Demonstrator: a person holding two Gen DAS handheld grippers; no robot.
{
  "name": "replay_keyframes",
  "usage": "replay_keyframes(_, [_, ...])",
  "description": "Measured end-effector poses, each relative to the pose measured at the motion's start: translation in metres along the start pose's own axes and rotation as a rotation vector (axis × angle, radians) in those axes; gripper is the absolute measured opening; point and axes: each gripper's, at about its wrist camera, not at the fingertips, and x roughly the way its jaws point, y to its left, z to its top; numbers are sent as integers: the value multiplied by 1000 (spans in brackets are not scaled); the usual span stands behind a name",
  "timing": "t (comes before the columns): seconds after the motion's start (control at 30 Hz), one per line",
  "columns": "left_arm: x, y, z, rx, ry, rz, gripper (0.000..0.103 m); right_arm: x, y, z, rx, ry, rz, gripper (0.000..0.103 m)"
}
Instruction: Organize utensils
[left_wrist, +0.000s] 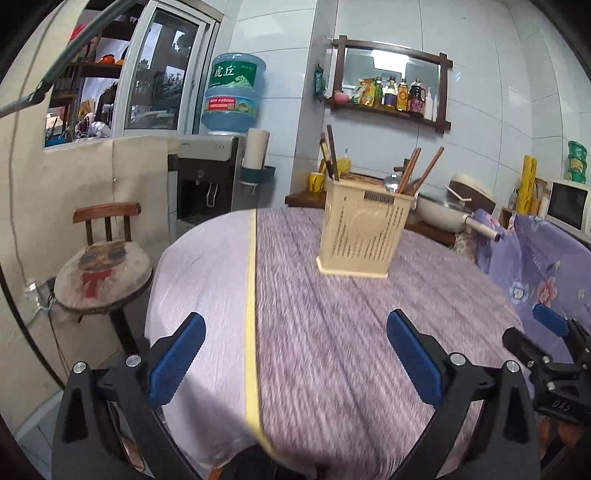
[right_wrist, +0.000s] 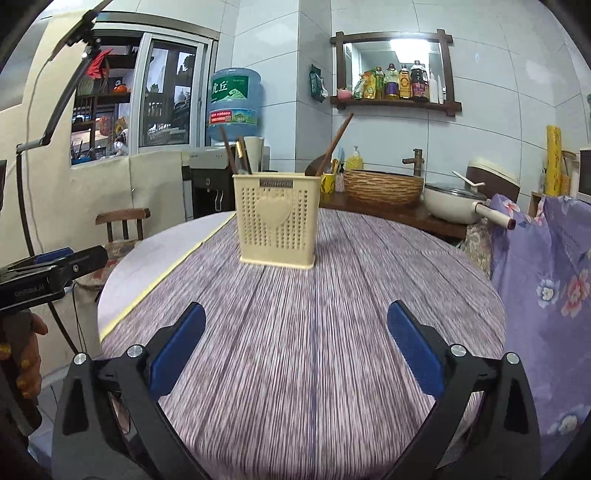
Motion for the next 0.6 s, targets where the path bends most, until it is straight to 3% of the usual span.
replay_keyframes(0.2, [-23,3,-18,-20,-11,-25,97,-43,3,-13,23,-56,46,97])
replay_keyframes(0.37, [-32,-11,-22,42,-35,-55,98,-72,13,-12,11,-131,44,97])
replay_keyframes(0.6, [-38,-13,-28,30,-44,-68,98,-82,17,-10,-6,-139,55,97])
